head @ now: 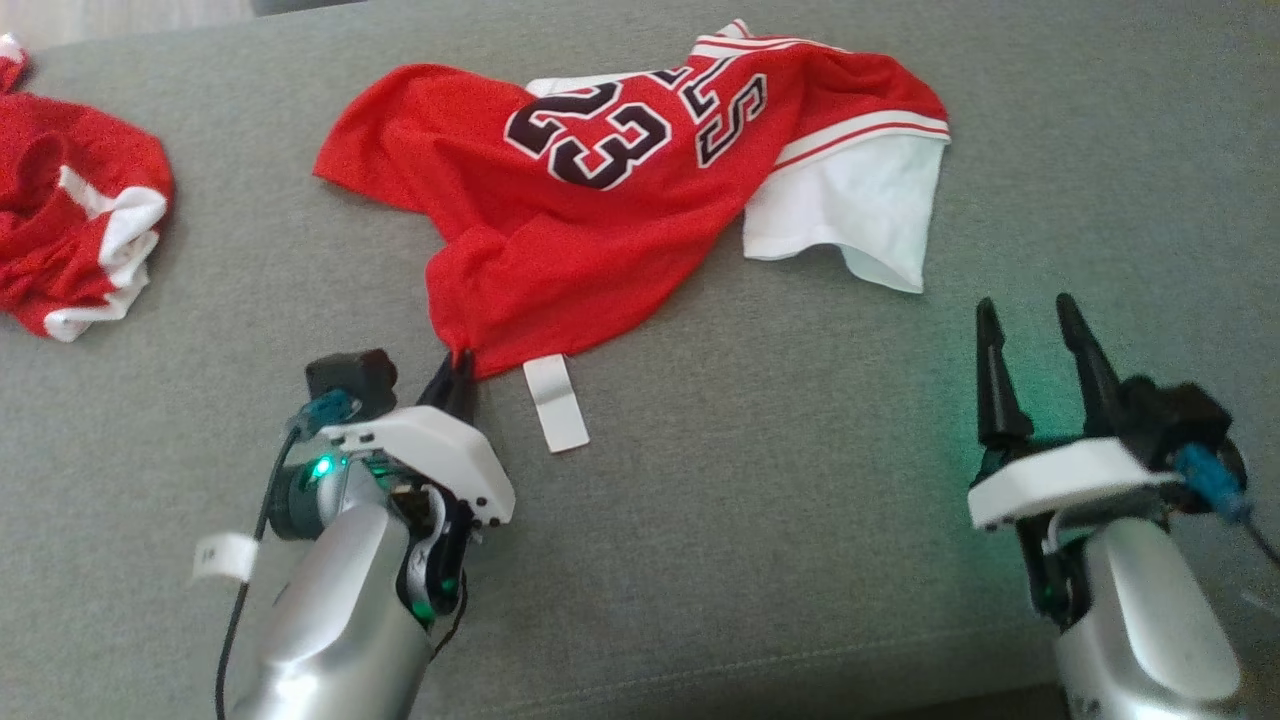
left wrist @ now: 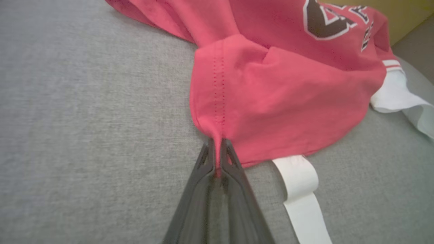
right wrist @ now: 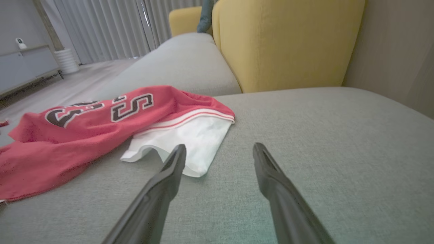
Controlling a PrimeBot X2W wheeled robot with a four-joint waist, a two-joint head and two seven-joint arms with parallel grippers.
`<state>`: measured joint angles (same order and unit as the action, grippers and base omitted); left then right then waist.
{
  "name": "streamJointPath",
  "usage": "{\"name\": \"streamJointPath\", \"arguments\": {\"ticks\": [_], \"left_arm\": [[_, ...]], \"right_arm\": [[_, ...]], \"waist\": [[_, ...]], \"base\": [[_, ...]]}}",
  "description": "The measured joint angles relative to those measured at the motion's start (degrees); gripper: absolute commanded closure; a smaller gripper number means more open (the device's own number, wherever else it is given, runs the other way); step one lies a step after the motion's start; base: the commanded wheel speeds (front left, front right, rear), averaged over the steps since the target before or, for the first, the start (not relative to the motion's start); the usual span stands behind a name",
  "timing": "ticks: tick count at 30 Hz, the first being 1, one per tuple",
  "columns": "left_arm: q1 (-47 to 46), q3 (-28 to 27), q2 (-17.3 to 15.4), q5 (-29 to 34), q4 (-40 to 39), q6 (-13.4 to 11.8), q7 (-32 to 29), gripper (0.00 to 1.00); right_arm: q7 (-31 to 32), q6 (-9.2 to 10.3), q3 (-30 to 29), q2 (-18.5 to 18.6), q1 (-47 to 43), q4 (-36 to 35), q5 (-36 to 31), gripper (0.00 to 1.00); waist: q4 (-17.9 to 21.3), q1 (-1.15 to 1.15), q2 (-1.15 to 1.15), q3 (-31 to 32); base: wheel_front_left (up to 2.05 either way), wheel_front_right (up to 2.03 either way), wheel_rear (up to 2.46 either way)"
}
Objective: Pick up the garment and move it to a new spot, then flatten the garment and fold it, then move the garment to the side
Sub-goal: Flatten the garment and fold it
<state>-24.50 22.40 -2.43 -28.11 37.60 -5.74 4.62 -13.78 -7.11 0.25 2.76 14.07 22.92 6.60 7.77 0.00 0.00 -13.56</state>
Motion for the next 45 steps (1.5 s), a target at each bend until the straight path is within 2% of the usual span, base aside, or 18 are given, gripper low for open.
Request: {"name": "streamJointPath", "arguments": {"ticks": [6, 13, 20, 26, 27, 28, 29, 31, 38, 41, 44, 45], "left_arm": [[3.0, -2.2, -0.9, -1.3, -5.4, -1.8, 3.6, 1.00], [5.8, -3.1, -2.3, -1.3, -11.5, -3.2, 4.1, 1.00], [7.8, -3.0, -2.4, -1.8, -14.4, -4.0, 4.0, 1.00], [7.8, -2.9, -2.4, -1.8, -15.4, -4.4, 4.0, 1.00], [7.9, -2.9, -2.4, -1.9, -15.5, -4.4, 4.0, 1.00], [7.9, -2.9, -2.4, -1.9, -15.6, -4.5, 4.0, 1.00], [7.9, -2.8, -2.4, -1.9, -15.7, -4.4, 4.0, 1.00], [7.9, -2.8, -2.5, -2.1, -15.9, -4.4, 4.1, 1.00], [8.0, -2.9, -2.9, -3.2, -17.2, -4.3, 5.1, 1.00], [8.1, -3.1, -3.1, -3.3, -18.8, -4.3, 5.6, 1.00], [8.1, -3.3, -3.8, -3.3, -21.9, -4.3, 6.2, 1.00], [8.1, -3.3, -3.8, -3.3, -21.9, -4.3, 6.2, 1.00]], "right_arm": [[3.3, 0.00, -3.8, 0.0, 5.7, 6.0, -1.4, 0.00], [5.5, 0.00, -6.0, 0.0, 9.6, 14.1, -3.3, 0.00], [5.6, 0.00, -8.0, 0.0, 12.4, 21.6, -5.4, 0.00], [5.7, 0.00, -7.3, 0.1, 16.3, 26.7, -6.6, 0.00], [5.9, 0.00, -6.8, 0.2, 16.8, 27.4, -6.6, 0.15], [6.0, 0.00, -6.4, 0.2, 17.2, 27.9, -6.3, 0.49], [6.0, 0.00, -6.1, 0.3, 17.4, 28.3, -5.8, 0.62], [6.0, 0.00, -5.2, 0.2, 17.6, 29.1, -5.1, 1.00], [2.7, 0.00, -1.4, 0.2, 17.6, 30.0, -0.2, 1.00], [0.5, 0.00, 0.1, 0.2, 17.4, 26.5, 2.5, 1.00], [-0.1, 0.00, 0.4, 0.2, 17.2, 20.1, 3.6, 1.00], [-0.1, 0.00, 0.4, 0.2, 17.2, 20.1, 3.6, 1.00]], "waist": [[-2.3, 0.00, 0.00, -0.3], [-5.4, 0.00, 0.00, -0.9], [-7.2, 0.00, 0.00, -1.8], [-7.5, 0.00, 0.00, -2.2], [-7.5, 0.00, 0.00, -2.2], [-7.5, 0.00, 0.00, -2.2], [-7.4, 0.00, 0.00, -2.1], [-7.3, 0.00, 0.00, -1.9], [-6.7, 0.00, 0.00, 0.1], [-6.4, 0.00, 0.00, 1.4], [-6.2, 0.00, 0.00, 3.1], [-6.2, 0.00, 0.00, 3.1]], "base": [[0.00, 0.00, 0.00], [0.00, 0.00, 0.00], [0.00, 0.00, 0.00], [0.00, 0.00, 0.00], [0.00, 0.00, 0.00], [0.00, 0.00, 0.00], [0.00, 0.00, 0.00], [0.00, 0.00, 0.00], [0.00, 0.00, 0.00], [0.00, 0.00, 0.00], [0.00, 0.00, 0.00], [0.00, 0.00, 0.00]]}}
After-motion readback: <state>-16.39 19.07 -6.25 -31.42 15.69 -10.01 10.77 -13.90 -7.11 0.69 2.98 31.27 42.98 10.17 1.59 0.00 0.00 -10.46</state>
